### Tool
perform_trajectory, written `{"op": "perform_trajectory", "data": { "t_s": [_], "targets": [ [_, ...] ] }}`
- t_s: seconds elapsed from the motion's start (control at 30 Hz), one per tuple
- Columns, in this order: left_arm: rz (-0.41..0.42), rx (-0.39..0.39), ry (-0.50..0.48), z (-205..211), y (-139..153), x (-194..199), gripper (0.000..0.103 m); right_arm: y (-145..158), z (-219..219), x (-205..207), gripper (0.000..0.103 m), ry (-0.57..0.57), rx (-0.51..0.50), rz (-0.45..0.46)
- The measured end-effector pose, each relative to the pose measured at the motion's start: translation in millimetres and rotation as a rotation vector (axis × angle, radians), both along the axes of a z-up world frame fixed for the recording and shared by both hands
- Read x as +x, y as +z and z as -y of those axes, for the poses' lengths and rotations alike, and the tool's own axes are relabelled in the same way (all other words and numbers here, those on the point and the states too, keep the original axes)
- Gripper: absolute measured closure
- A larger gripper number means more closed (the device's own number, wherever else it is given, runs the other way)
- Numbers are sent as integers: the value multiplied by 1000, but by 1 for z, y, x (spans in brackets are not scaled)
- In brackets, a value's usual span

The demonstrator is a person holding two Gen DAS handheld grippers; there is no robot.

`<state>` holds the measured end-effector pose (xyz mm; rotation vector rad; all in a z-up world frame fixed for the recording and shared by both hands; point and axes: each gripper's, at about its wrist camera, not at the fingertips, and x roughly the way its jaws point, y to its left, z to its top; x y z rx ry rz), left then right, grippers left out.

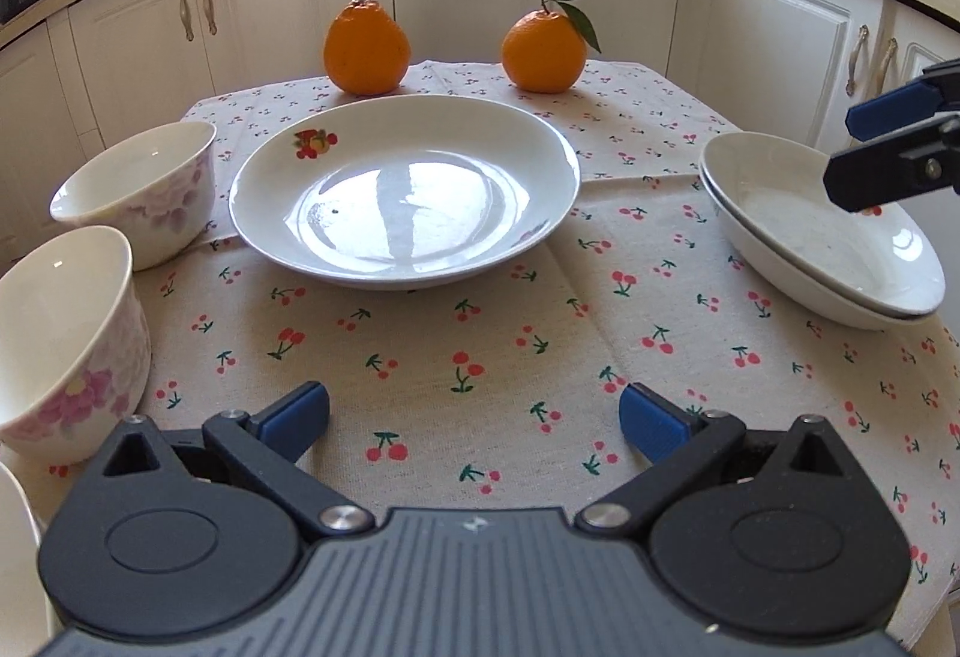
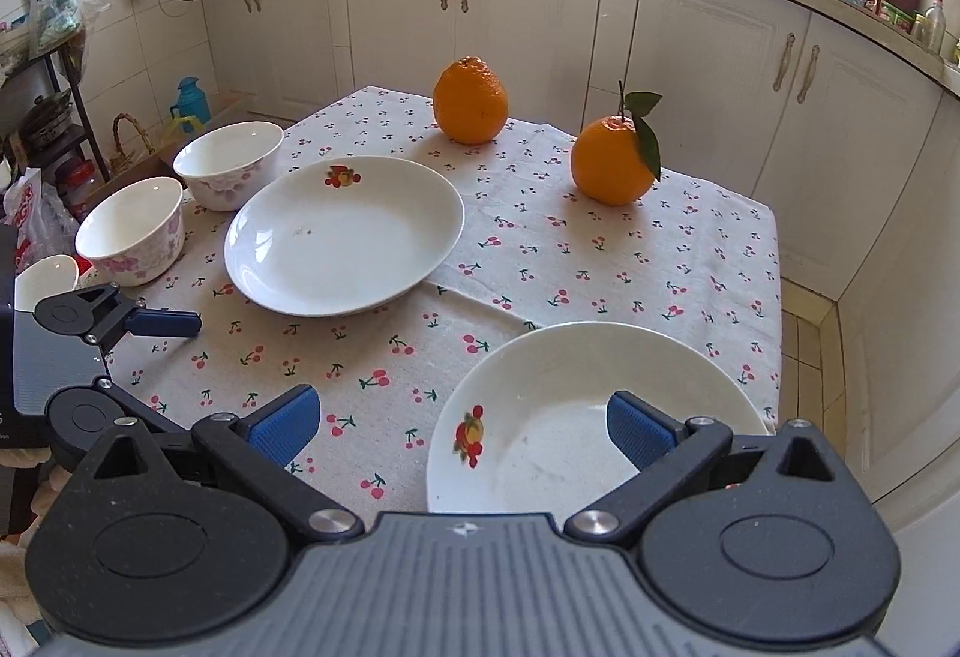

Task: Organize plates and bowls
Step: 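Withdraw the right tool from the stacked plates, then reach the right tool to the rim of the fruit-decal white plate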

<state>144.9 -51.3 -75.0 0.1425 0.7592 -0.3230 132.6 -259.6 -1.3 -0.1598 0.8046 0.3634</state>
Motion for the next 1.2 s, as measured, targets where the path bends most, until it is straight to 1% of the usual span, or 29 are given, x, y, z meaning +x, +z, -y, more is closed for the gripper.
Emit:
{"op": "perform_trajectory", "data": {
  "t_s": [0.13,0.27,0.5,0.73,0.87,1.03,1.13,1.2],
  "targets": [
    [11,-1,21,0,-1,11,1,1,-4,24,0,33,28,-29],
    [22,-6,41,1,-2,20,1,-3,-12,51,0,80,52,-81],
    [23,-3,76,5,-3,39,0,-6,-35,99,0,190,50,-130],
    [25,-2,90,6,-3,41,0,-12,-57,152,0,291,51,-187],
    [28,-2,94,5,-2,39,0,-19,-66,184,0,327,86,-238],
    [34,-4,95,4,-2,39,0,-33,-80,215,0,361,78,-262],
    [35,-4,104,3,-3,42,1,-40,-88,229,3,390,87,-285],
    [36,-5,109,2,-2,43,1,-45,-93,236,8,404,82,-297]
  ]
}}
